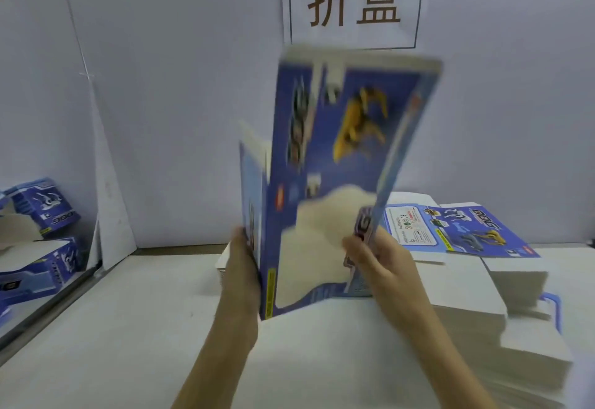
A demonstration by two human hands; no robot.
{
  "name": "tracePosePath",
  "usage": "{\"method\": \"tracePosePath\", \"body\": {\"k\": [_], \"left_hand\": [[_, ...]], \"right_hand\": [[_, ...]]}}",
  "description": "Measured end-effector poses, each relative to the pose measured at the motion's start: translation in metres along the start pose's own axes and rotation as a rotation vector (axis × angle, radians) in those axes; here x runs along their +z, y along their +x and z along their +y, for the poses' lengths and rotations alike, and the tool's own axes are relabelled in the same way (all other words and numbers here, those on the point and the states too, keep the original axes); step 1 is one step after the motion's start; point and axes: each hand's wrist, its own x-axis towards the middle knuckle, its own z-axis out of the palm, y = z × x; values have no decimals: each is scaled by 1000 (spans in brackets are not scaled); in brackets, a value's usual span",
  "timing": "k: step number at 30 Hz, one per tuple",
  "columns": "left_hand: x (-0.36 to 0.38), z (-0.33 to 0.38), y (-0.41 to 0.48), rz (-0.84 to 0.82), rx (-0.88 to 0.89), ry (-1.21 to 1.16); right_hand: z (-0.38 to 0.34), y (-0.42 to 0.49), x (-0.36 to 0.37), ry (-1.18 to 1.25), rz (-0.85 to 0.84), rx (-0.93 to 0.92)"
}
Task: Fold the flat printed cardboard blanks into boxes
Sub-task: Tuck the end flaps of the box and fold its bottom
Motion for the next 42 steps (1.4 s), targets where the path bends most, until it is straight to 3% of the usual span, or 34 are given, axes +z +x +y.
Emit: {"method": "tracePosePath", "body": {"k": [2,5,7,11,15,19,23,27,30,32,34,38,42], "left_hand": [[8,4,-7,-21,95,52],[13,13,-16,-149,60,32],[11,16,-17,-142,98,64],[10,10,-14,-94,171,35],[10,10,-15,-63,316,279],[8,14,-15,-229,293,314],[0,9,-11,-190,278,390],[-6,8,-6,-229,293,375],[-13,13,0,-233,400,542],[-17,15,2,-271,418,561],[-20,20,1,-386,356,429],[-16,31,-7,-549,281,349],[-17,33,-9,-517,360,407]], "right_hand": [[3,1,2,80,104,9],[0,-1,0,262,45,104],[-4,-2,-3,342,25,123],[-6,-1,-1,297,92,61],[-3,-2,3,271,84,38],[-5,-1,6,241,92,-13],[-8,-1,3,217,132,-64],[-8,2,-5,292,136,-13],[-6,7,-14,393,155,72],[-4,8,-18,452,126,95],[-5,8,-20,514,102,129],[-14,7,-26,545,-56,-13],[-14,4,-35,455,-153,-33]]}}
